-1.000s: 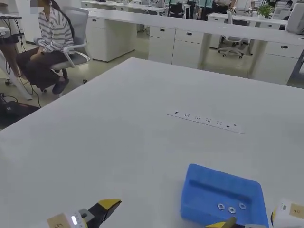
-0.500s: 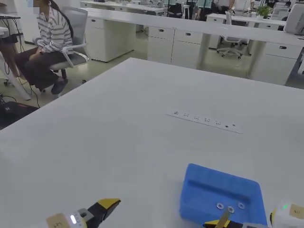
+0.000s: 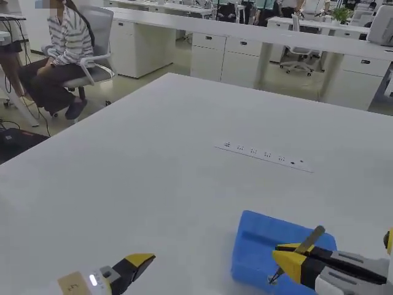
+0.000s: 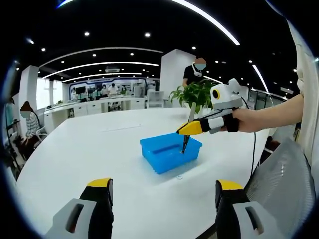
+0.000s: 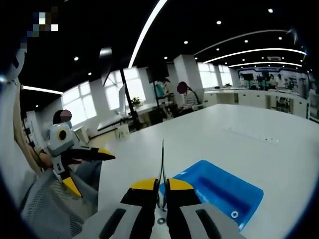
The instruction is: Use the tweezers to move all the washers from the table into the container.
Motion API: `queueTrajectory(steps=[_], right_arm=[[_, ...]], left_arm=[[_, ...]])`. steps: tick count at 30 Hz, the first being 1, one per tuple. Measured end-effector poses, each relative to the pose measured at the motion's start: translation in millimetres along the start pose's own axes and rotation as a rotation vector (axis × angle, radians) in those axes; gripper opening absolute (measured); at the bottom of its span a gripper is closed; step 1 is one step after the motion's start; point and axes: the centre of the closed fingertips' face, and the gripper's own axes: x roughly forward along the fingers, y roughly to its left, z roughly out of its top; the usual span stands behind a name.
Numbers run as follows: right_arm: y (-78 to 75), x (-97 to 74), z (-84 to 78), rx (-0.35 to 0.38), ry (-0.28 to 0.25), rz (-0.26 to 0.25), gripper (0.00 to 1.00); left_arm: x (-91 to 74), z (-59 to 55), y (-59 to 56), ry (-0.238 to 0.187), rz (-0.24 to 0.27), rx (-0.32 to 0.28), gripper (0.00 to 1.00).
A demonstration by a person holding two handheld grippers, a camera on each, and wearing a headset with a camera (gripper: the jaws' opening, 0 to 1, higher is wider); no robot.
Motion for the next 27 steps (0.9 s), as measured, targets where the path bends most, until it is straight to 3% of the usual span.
queueTrajectory(steps=[9, 17, 27], right_arm=[[-25.1, 11.7, 8.5, 0.065, -0.023, -0.050, 0.03], [-56.1, 23.2, -6.9, 0.129, 0.005, -0.109, 0.03], [-68.2, 39.5, -23.8, 0.108, 0.079, -0.128, 0.03]], left_arm=[[0.6, -0.7, 0.6, 0.004, 0.000, 0.000, 0.86], [1.2, -0.7, 1.3, 0.005, 0.000, -0.004, 0.86], [2.0, -1.2, -1.7, 0.009, -0.019, 0.000, 0.86]])
